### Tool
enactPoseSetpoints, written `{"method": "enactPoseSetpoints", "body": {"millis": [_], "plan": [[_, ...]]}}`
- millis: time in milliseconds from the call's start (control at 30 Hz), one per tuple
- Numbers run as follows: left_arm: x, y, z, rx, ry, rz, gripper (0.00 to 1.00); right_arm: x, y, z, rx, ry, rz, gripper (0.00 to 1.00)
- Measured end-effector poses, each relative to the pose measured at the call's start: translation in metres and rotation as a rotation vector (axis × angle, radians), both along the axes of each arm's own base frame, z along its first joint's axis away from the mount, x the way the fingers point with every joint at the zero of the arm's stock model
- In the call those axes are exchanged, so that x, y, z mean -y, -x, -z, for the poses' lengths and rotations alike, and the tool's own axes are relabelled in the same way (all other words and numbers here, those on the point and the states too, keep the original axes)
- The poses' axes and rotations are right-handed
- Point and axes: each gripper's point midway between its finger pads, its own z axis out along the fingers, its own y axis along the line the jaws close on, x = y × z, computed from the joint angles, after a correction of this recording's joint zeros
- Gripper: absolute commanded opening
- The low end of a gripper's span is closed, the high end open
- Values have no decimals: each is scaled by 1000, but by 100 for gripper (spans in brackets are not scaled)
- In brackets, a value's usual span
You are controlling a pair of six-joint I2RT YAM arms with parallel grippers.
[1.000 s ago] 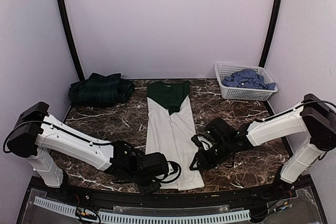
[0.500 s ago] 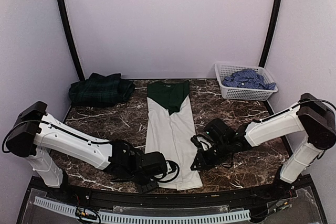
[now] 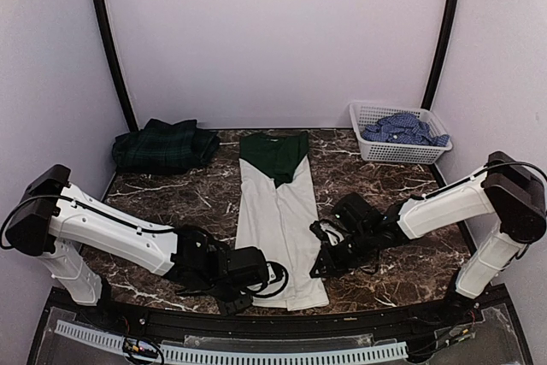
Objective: Fold and stack the mixed laundry pile
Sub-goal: Smooth out the rectangle-folded T-shirt at the center of the board.
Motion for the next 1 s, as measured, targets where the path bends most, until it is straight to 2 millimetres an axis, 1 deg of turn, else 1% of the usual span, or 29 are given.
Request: {"method": "enactPoseSetpoints", "body": {"millis": [233,333,467,633,800,1000], "plan": [[-1,0,0,2,-5,2,0,0,0,0,0,-1,0,9],[-2,0,0,4,-7,3,0,0,0,0,0,-1,0,9],[-2,-1,-1,6,-9,2,3,0,0,0,0,-1,0,8],[-4,-1,-6,11,-4,1,0,0,0,1,0,-3,-1,7],[-4,-1,-11,12,9,8,0,0,0,1,-1,-1,1,0],[-3,5,-20,-19,36,13,0,0,0,2,-1,-3,3,0]]}}
